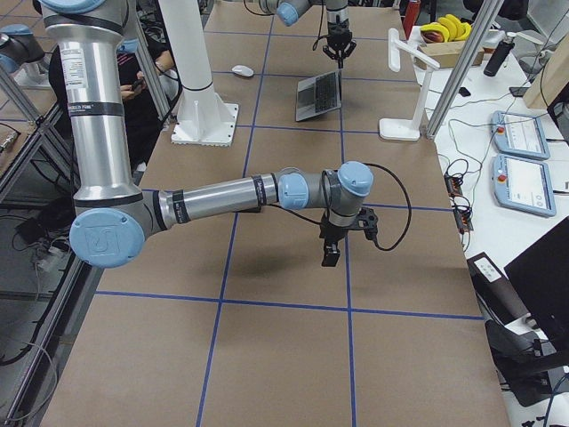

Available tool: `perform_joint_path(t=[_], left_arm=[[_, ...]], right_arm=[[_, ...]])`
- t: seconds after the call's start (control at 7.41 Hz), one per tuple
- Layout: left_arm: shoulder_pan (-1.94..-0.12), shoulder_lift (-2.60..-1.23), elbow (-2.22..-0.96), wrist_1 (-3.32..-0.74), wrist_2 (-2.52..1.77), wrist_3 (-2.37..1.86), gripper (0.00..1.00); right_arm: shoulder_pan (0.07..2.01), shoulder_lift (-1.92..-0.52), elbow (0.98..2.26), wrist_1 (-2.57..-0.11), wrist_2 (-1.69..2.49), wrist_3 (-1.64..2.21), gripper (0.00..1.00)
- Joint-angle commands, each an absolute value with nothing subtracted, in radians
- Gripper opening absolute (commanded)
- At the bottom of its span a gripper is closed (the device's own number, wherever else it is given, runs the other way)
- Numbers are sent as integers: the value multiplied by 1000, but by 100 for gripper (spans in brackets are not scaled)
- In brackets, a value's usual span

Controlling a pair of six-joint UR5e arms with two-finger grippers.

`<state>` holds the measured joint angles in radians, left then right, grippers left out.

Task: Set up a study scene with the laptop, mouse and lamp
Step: 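Lift the laptop lid upright with the left gripper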

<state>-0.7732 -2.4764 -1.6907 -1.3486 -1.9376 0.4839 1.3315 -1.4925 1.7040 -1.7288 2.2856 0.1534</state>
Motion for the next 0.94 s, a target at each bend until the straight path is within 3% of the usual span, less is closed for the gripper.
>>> perform_joint_path(t=[0.0,0.81], left_arm=[[-773,-2467,-1671,-1391,-1937,469,0],[-759,-2436,-1654,-1431,-1936,420,0]], right_arm=[[1331,-1493,1703,-1729,2286,153,100],[1331,-1491,1703,-1729,2286,153,100]])
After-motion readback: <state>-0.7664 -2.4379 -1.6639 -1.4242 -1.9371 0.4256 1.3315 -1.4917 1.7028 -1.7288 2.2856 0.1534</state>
